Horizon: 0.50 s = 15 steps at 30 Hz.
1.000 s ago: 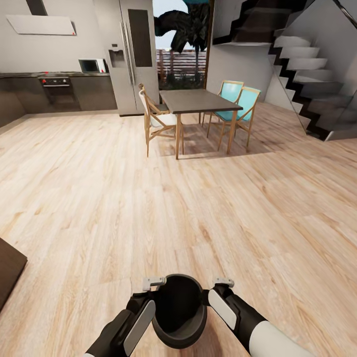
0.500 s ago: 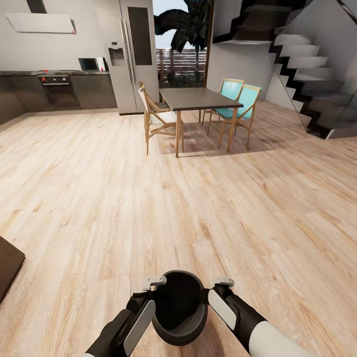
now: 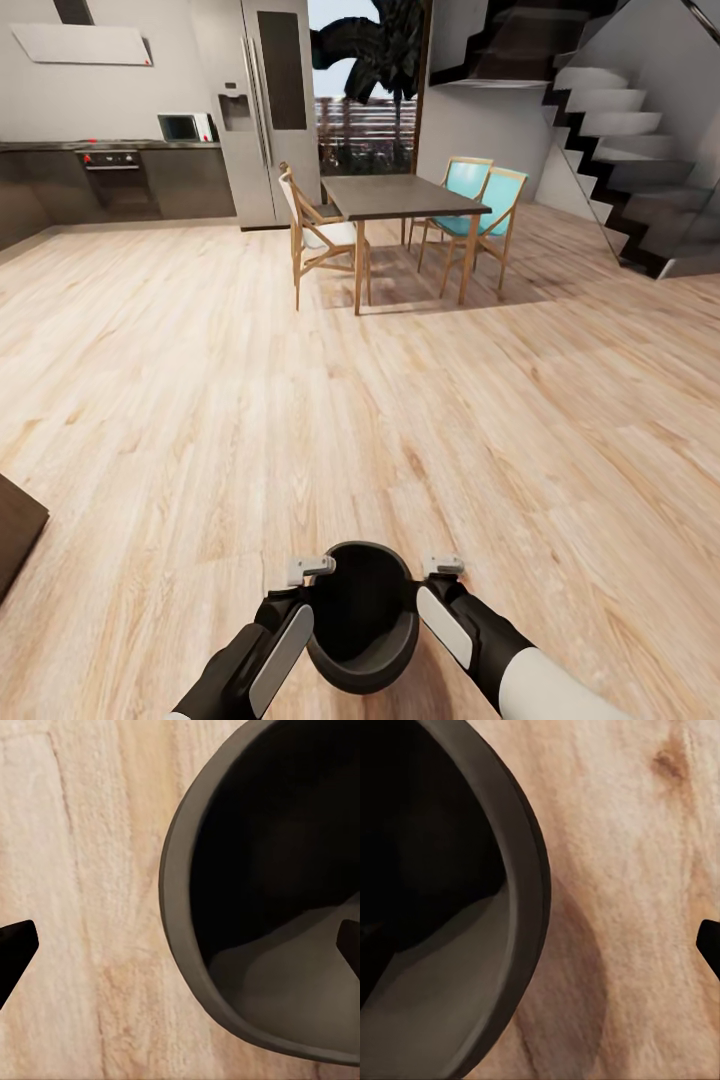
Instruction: Place each of the two pumpkins and all three candles from the living room inside a cabinet in the living room (use any cabinet), then make sure every cabinet is closed, and position the cauldron so it is next to a table in the living room.
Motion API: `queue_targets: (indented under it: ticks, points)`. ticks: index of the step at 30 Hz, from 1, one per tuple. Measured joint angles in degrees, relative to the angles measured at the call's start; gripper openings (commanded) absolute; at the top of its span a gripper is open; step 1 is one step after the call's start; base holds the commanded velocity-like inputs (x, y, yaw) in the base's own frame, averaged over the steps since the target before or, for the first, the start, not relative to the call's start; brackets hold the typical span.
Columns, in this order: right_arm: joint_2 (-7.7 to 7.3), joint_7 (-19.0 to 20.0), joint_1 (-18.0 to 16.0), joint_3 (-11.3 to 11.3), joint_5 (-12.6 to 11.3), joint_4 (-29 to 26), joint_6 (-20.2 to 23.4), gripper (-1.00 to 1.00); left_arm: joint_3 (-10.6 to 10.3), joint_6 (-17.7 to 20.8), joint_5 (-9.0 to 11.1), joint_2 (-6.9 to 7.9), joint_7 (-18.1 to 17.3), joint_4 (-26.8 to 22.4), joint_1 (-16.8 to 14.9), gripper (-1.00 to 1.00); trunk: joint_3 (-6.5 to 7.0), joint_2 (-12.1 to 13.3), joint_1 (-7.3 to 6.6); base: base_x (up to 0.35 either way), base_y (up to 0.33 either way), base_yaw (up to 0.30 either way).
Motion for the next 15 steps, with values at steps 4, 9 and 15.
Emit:
queue_targets:
  ticks: [4, 9, 15]
  points:
    - [0.01, 0.1, 0.0, 0.0, 0.0, 0.0, 0.0, 1.0, 0.0, 0.0, 0.0, 0.0, 0.0, -0.1, 0.0, 1.0, -0.36, -0.8, 0.44, 0.0, 0.0, 0.0]
    - [0.02, 0.1, 0.0, 0.0, 0.0, 0.0, 0.0, 1.0, 0.0, 0.0, 0.0, 0.0, 0.0, -0.1, 0.0, 1.0, -1.26, -2.8, 1.54, 0.0, 0.0, 0.0]
    - [0.02, 0.1, 0.0, 0.0, 0.1, 0.0, 0.0, 1.0, 0.0, 0.1, 0.0, 0.0, 0.0, -0.1, 0.0, 1.0, -1.44, -3.2, 1.76, 0.0, 0.0, 0.0]
